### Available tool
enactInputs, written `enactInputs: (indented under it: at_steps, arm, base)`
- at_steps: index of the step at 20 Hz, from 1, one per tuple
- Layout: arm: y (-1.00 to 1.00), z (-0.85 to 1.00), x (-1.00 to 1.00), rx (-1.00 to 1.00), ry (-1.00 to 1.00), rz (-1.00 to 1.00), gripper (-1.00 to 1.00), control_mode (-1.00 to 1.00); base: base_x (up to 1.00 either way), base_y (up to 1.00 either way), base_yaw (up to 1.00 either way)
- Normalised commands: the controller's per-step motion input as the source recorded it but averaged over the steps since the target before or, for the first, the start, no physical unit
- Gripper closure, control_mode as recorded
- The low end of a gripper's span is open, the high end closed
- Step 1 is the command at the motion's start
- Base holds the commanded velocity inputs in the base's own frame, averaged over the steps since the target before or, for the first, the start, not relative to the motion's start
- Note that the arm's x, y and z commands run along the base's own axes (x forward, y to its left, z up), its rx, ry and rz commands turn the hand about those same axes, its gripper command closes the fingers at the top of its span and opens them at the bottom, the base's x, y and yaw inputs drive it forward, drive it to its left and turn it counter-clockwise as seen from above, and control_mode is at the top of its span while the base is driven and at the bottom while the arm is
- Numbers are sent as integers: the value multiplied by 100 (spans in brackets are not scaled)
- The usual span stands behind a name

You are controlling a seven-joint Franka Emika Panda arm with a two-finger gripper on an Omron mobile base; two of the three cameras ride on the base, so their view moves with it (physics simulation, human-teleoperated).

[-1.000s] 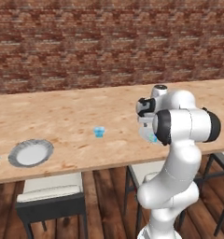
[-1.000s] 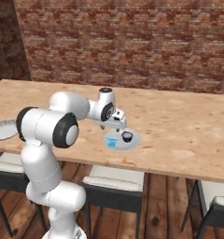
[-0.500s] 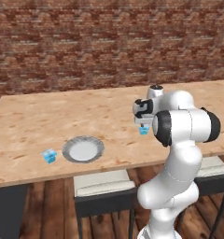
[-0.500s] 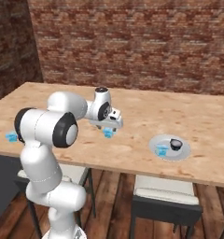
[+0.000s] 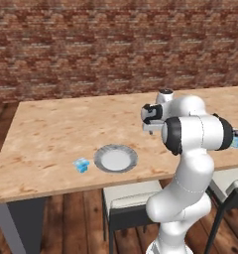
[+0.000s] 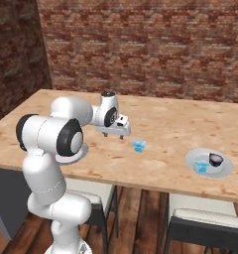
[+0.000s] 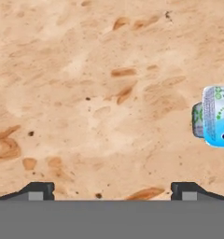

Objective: Place two yogurt containers on each plate.

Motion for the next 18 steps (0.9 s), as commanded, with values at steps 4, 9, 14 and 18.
enactInputs:
  at_steps: [4, 9, 14, 18]
  arm:
    - [12, -2, 41, -1, 0, -1, -100, -100]
    - [-53, -9, 38, 0, 0, -4, -100, -100]
    - [-91, -11, 11, 0, 0, -13, -100, -100]
    - [-86, -19, 3, 0, 0, -9, -100, -100]
  base:
    - [0, 0, 0]
    - [0, 0, 0]
    - [0, 0, 0]
    - [0, 0, 0]
